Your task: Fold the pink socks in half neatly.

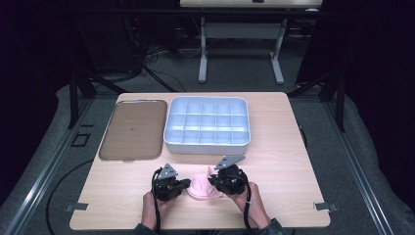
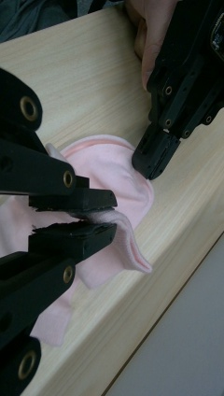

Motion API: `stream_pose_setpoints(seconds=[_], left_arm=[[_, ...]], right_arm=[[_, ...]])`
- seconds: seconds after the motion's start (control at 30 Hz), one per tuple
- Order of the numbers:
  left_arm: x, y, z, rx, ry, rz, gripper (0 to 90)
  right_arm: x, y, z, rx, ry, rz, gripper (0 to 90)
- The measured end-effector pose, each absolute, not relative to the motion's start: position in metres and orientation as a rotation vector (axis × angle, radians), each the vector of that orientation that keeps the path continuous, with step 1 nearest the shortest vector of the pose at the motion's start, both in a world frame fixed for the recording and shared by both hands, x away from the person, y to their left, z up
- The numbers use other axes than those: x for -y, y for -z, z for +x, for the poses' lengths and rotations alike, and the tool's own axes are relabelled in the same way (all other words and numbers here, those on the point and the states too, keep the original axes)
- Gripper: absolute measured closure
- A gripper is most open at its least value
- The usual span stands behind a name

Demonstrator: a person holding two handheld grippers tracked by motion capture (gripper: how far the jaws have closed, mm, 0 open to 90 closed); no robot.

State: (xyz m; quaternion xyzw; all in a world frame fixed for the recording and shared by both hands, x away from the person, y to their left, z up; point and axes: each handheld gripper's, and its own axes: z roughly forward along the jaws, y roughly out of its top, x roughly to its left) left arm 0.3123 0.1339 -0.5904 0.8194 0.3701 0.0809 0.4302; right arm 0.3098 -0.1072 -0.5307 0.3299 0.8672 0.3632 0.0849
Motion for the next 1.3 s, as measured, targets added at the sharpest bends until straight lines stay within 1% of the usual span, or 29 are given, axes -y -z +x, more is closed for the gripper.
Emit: stream_pose_setpoints(seconds=[0.5, 0.73, 0.77, 0.87, 1.0, 1.07, 1.17, 1.3], left_arm=[[-0.134, 0.59, 0.312, -0.924, -0.2, 2.045, 86.5], [-0.134, 0.59, 0.312, -0.924, -0.202, 2.046, 86.5], [-0.134, 0.59, 0.312, -0.924, -0.202, 2.046, 86.5], [-0.134, 0.59, 0.312, -0.924, -0.202, 2.045, 86.4], [-0.134, 0.59, 0.312, -0.924, -0.202, 2.045, 86.5], [-0.134, 0.59, 0.312, -0.924, -0.203, 2.045, 86.4], [-0.134, 0.59, 0.312, -0.924, -0.203, 2.045, 86.4], [-0.134, 0.59, 0.312, -0.923, -0.204, 2.046, 86.4]], right_arm=[[0.079, 0.542, 0.313, -2.635, -1.105, 0.903, 82.4], [0.074, 0.547, 0.313, -2.651, -1.147, 0.863, 82.0], [0.074, 0.548, 0.313, -2.66, -1.148, 0.858, 80.7], [0.074, 0.548, 0.314, -2.675, -1.147, 0.853, 69.6], [0.081, 0.545, 0.313, -2.633, -1.205, 0.863, 58.9], [0.089, 0.54, 0.312, -2.62, -1.22, 0.86, 56.5], [0.1, 0.538, 0.315, -2.593, -1.233, 0.898, 55.8], [0.102, 0.545, 0.323, -2.608, -1.137, 0.975, 55.6]])
